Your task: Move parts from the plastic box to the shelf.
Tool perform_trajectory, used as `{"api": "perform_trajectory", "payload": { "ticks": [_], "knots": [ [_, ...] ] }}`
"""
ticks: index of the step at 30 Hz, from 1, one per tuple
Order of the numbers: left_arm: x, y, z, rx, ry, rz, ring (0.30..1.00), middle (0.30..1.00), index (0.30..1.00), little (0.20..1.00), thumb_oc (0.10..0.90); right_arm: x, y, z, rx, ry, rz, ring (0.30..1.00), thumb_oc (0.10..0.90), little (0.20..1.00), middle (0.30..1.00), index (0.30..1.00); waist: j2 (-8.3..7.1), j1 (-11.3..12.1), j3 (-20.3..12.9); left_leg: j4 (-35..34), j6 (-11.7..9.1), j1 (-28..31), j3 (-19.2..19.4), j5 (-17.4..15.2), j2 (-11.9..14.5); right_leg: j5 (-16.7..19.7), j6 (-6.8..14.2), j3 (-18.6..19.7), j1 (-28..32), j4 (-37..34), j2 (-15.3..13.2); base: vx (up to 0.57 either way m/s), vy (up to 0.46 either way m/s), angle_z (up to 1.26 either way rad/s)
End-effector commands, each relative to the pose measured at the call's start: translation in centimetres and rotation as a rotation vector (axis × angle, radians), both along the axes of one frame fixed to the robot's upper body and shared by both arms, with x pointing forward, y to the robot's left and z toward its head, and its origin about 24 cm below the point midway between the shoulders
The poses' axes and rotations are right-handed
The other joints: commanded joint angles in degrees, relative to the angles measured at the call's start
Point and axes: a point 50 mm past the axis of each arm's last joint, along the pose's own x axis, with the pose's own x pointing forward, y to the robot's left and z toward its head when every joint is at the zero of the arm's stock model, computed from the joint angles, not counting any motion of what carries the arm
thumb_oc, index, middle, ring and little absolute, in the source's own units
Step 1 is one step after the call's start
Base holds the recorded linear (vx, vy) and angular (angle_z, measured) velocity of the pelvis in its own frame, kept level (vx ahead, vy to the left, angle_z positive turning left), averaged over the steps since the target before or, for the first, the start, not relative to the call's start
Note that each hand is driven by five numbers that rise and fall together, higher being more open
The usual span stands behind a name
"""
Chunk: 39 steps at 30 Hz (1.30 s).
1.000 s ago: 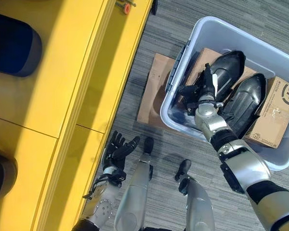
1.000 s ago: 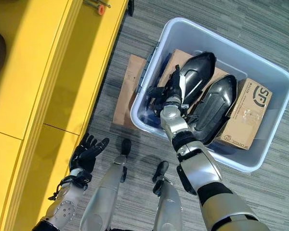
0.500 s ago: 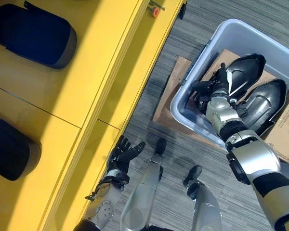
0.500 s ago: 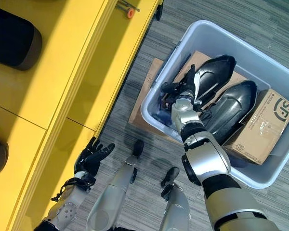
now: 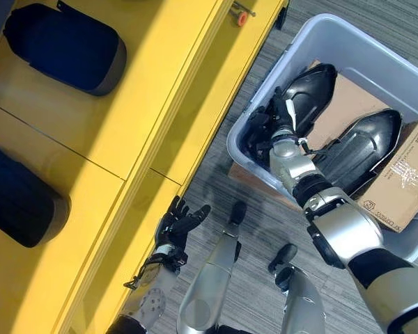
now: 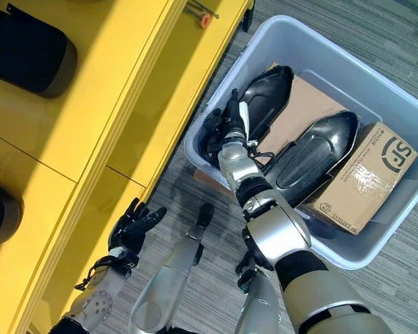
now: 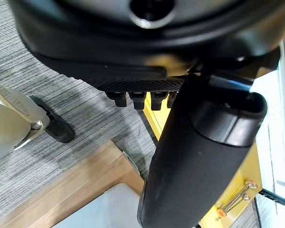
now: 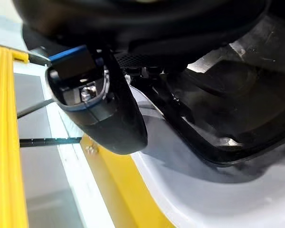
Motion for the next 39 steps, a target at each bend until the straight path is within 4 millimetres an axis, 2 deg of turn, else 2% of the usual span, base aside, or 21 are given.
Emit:
{"api": "perform_trajectory", "payload": {
  "ticks": [1, 7, 15, 19, 20, 23, 24, 28, 32, 34, 39],
  "knots": [
    [0.5, -0.6, 1.9, 0.034, -0.107, -0.078, 1.0, 1.0, 1.0, 1.0, 0.9, -0.6, 4.5, 2.1, 0.011, -0.073, 0.171, 1.0, 0.9, 1.0, 1.0, 1.0, 0.78, 1.67, -0.42, 6.64, 1.26, -2.34, -0.51, -9.57, 0.69, 4.75, 2.13, 2.52, 1.94, -5.65, -3.66, 0.0, 0.0, 0.0],
    [0.4, -0.6, 1.7, 0.029, -0.102, -0.074, 1.0, 1.0, 1.0, 1.0, 0.9, -0.6, 4.3, 1.4, 0.023, -0.054, 0.167, 1.0, 0.9, 1.0, 1.0, 1.0, 0.49, 0.9, -0.42, 6.71, 1.33, -2.24, -0.21, -9.76, 1.11, 4.78, 2.02, 3.12, 1.3, -5.29, -3.59, 0.0, 0.0, 0.0],
    [0.1, -0.3, 1.7, 0.028, -0.102, -0.055, 1.0, 1.0, 1.0, 1.0, 0.9, -0.8, 4.1, 1.9, -0.02, -0.1, 0.174, 1.0, 0.9, 1.0, 1.0, 1.0, -0.32, -0.35, -0.42, 6.19, 1.16, -1.83, 0.31, -9.57, 1.63, 4.96, 2.01, 3.5, 0.98, -5.45, -3.45, 0.0, 0.0, 0.0],
    [0.0, 0.4, 2.0, 0.026, -0.119, -0.017, 1.0, 1.0, 1.0, 1.0, 0.9, -0.8, 4.2, 3.1, -0.203, -0.166, 0.208, 1.0, 0.9, 1.0, 1.0, 1.0, -2.05, -1.58, -0.42, 5.79, 0.96, -1.99, 0.61, -9.38, 2.12, 5.2, 1.95, 3.86, 0.39, -5.59, -3.04, -0.01, -0.005, -0.02],
    [0.0, 0.4, 2.0, 0.026, -0.119, -0.017, 1.0, 1.0, 1.0, 1.0, 0.9, -0.8, 4.2, 3.1, -0.203, -0.166, 0.208, 1.0, 0.9, 1.0, 1.0, 1.0, -2.05, -1.59, -0.42, 5.78, 0.96, -1.99, 0.61, -9.38, 2.12, 5.19, 1.95, 3.86, 0.38, -5.58, -3.04, 0.0, 0.0, 0.0],
    [-0.4, 1.0, 2.2, 0.022, -0.133, 0.005, 1.0, 1.0, 1.0, 1.0, 0.9, -0.7, 3.6, 3.9, -0.387, -0.207, 0.231, 1.0, 0.9, 1.0, 1.0, 1.0, -3.26, -2.39, -0.42, 5.91, 0.86, -2.41, 0.59, -9.35, 2.32, 5.36, 1.88, 4.03, -0.04, -5.67, -2.75, -0.01, -0.009, -0.03],
    [-0.4, 1.0, 2.2, 0.022, -0.133, 0.005, 1.0, 1.0, 1.0, 1.0, 0.9, -0.7, 3.6, 3.9, -0.387, -0.207, 0.231, 1.0, 0.9, 1.0, 1.0, 1.0, -3.26, -2.4, -0.42, 5.92, 0.86, -2.41, 0.59, -9.35, 2.32, 5.35, 1.88, 4.03, -0.05, -5.66, -2.75, -0.02, -0.016, -0.05],
    [-0.8, 1.7, 2.3, 0.016, -0.146, 0.037, 1.0, 1.0, 1.0, 1.0, 0.9, -0.8, 2.6, 4.7, -0.592, -0.249, 0.277, 1.0, 0.9, 1.0, 1.0, 1.0, -4.71, -3.17, -0.42, 5.67, 0.78, -2.68, 0.75, -9.19, 2.78, 5.58, 1.89, 4.13, -0.47, -5.87, -2.47, -0.01, -0.015, -0.04],
    [-1.0, 2.1, 2.3, 0.018, -0.153, 0.053, 1.0, 1.0, 1.0, 1.0, 0.9, -1.1, 2.1, 5.1, -0.723, -0.282, 0.32, 1.0, 0.9, 1.0, 1.0, 1.0, -5.24, -3.49, -0.42, 5.56, 0.71, -2.59, 0.77, -9.19, 2.98, 5.6, 1.93, 4.25, -0.68, -5.85, -2.44, -0.01, -0.012, -0.08],
    [-1.2, 2.5, 2.4, 0.016, -0.161, 0.074, 1.0, 1.0, 1.0, 1.0, 0.9, -1.6, 1.9, 5.5, -0.855, -0.321, 0.369, 1.0, 0.9, 1.0, 1.0, 1.0, -5.8, -3.9, -0.42, 5.54, 0.67, -2.56, 0.83, -9.22, 3.19, 5.61, 1.94, 4.34, -0.89, -5.73, -2.44, -0.01, -0.014, -0.07],
    [-1.3, 2.8, 2.5, 0.015, -0.164, 0.084, 1.0, 1.0, 1.0, 1.0, 0.9, -2.0, 1.3, 5.9, -0.967, -0.342, 0.393, 1.0, 0.9, 1.0, 1.0, 1.0, -6.37, -4.22, -0.42, 5.38, 0.65, -2.49, 0.89, -9.25, 3.34, 5.7, 1.96, 4.37, -0.92, -5.85, -2.32, -0.01, -0.014, -0.04]
  ]
}}
